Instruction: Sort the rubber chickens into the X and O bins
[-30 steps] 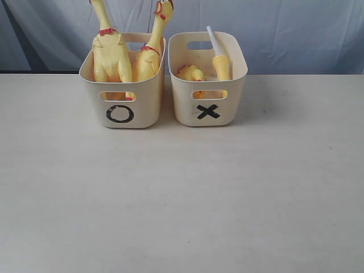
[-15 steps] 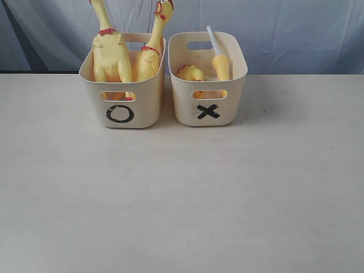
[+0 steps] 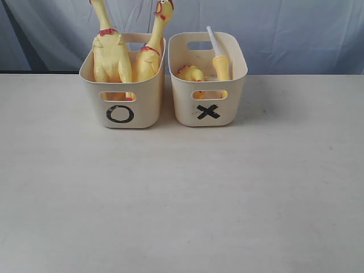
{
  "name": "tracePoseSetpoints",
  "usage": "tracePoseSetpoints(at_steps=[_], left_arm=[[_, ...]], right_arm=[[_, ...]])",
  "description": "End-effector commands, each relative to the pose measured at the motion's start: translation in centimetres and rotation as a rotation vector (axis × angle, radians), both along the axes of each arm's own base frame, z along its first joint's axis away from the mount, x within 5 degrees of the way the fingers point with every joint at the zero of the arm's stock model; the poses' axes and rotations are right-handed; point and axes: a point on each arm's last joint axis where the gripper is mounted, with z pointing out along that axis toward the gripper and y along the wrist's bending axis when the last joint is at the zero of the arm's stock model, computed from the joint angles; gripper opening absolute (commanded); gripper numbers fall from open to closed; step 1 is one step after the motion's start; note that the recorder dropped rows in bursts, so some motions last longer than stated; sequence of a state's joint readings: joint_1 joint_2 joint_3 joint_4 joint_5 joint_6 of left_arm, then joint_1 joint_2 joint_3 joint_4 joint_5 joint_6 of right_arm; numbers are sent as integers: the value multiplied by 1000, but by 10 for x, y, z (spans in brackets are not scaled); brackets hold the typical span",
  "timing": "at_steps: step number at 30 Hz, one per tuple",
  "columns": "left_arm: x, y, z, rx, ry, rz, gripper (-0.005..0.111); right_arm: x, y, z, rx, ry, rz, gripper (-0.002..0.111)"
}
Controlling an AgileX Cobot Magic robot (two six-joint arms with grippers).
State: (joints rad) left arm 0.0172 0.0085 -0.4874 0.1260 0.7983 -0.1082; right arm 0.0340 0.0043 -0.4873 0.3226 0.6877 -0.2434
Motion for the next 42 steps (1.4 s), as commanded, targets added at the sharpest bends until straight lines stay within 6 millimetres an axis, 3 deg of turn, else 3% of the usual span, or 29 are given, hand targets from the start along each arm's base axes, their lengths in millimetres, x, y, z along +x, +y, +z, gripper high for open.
tracePoseSetpoints(at_steps=[1,16,21,26,30,34,42], left_arm=[[-1,0,0,1,-14,32,0],[0,0,-1,2,-20,29,0],[8,-3,2,-23,-152,-9,0],[19,-6,10,10,-468,-44,0],[27,-6,-4,13,-483,-51,0],[36,-6,-27,10,-422,-53,0],[47,-6,-70,73,-301,-86,0]], right_arm=[[0,0,0,3,-4,-4,0],[0,0,0,3,-4,-4,0],[2,-1,-3,7,-14,-11,0],[12,-9,7,65,-265,-106,0],[16,-19,12,115,-527,-208,0],[23,-24,-3,120,-625,-266,0],[43,-18,-61,-152,-497,-249,0]])
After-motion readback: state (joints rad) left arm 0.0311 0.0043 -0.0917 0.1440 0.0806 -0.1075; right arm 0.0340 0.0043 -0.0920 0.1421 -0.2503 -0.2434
